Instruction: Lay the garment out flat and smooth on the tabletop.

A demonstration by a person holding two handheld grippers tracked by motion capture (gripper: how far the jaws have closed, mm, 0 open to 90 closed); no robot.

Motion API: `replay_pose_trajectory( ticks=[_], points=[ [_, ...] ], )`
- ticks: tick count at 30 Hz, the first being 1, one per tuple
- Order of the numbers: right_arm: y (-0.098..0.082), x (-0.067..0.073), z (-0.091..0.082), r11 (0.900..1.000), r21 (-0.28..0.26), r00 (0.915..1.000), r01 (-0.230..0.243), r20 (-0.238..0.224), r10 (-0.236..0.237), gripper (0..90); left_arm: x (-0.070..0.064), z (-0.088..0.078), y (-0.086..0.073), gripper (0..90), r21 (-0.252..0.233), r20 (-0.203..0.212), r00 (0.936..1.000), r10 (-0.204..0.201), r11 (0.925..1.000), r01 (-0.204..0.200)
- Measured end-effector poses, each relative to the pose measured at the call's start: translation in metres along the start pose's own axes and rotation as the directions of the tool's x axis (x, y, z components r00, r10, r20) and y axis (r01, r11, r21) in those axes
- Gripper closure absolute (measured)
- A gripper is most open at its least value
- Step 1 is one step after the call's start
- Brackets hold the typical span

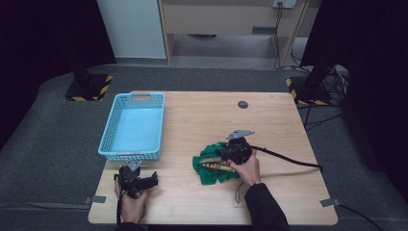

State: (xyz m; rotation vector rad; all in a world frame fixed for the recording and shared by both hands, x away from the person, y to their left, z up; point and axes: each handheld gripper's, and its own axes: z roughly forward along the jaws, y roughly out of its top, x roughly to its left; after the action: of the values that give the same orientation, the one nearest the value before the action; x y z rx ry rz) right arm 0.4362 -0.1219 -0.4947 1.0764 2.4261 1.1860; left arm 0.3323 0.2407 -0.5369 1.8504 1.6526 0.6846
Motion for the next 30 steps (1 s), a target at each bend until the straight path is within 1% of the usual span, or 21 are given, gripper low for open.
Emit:
replay_pose_trajectory(
  ticks=[2, 5, 9, 13, 16, 19, 22, 24, 26, 28, 29, 30],
  points=[
    [-0.002, 0.000, 0.001, 1.000, 0.003, 1.0000, 0.004, 0.001, -0.004, 71.7, 0.000, 0.000, 0.000, 0.0, 0.000, 0.000, 1.0000, 0.000, 1.0000, 0.000],
    [-0.003, 0.002, 0.000, 1.000, -0.007, 1.0000, -0.001, 0.008, 0.001, 80.1, 0.000, 0.000, 0.000, 0.0, 0.000, 0.000, 1.0000, 0.000, 1.0000, 0.000],
    [-0.002, 0.003, -0.005, 1.000, -0.021, 1.0000, -0.003, 0.005, 0.003, 82.4, 0.000, 0.000, 0.000, 0.0, 0.000, 0.000, 1.0000, 0.000, 1.0000, 0.000],
    [0.005, 0.007, -0.015, 0.999, -0.048, 0.9999, 0.011, 0.010, -0.010, 82.7, 0.000, 0.000, 0.000, 0.0, 0.000, 0.000, 1.0000, 0.000, 1.0000, 0.000],
    [0.015, 0.012, -0.028, 0.996, -0.083, 0.9995, 0.032, 0.011, -0.031, 82.9, 0.000, 0.000, 0.000, 0.0, 0.000, 0.000, 1.0000, 0.000, 1.0000, 0.000],
    [0.028, 0.018, -0.043, 0.990, -0.124, 0.9981, 0.061, 0.018, -0.060, 82.9, 0.000, 0.000, 0.000, 0.0, 0.000, 0.000, 1.0000, 0.000, 1.0000, 0.000],
    [0.040, 0.021, -0.055, 0.985, -0.158, 0.9979, 0.064, 0.015, -0.063, 83.1, 0.000, 0.000, 0.000, 0.0, -0.001, 0.000, 1.0000, 0.000, 1.0000, 0.000],
    [0.053, 0.023, -0.068, 0.979, -0.192, 0.9978, 0.066, 0.014, -0.064, 83.4, 0.000, 0.000, 0.000, 0.0, -0.001, 0.000, 1.0000, 0.000, 1.0000, 0.000],
    [0.057, 0.023, -0.072, 0.977, -0.200, 0.9977, 0.068, 0.014, -0.067, 83.5, 0.000, 0.000, 0.000, 0.0, -0.001, 0.000, 1.0000, 0.000, 1.0000, 0.000],
    [0.066, 0.024, -0.082, 0.972, -0.224, 0.9972, 0.074, 0.018, -0.072, 83.6, 0.000, 0.000, 0.000, 0.0, -0.001, 0.000, 1.0000, 0.000, 1.0000, 0.000],
    [0.076, 0.025, -0.094, 0.966, -0.247, 0.9970, 0.078, 0.015, -0.076, 83.6, 0.000, 0.000, 0.000, 0.0, -0.001, 0.000, 1.0000, 0.000, 1.0000, 0.000],
    [0.076, 0.025, -0.094, 0.966, -0.247, 0.9970, 0.078, 0.015, -0.076, 83.6, 0.000, 0.000, 0.000, 0.0, -0.001, 0.000, 1.0000, 0.000, 1.0000, 0.000]
  ],
)
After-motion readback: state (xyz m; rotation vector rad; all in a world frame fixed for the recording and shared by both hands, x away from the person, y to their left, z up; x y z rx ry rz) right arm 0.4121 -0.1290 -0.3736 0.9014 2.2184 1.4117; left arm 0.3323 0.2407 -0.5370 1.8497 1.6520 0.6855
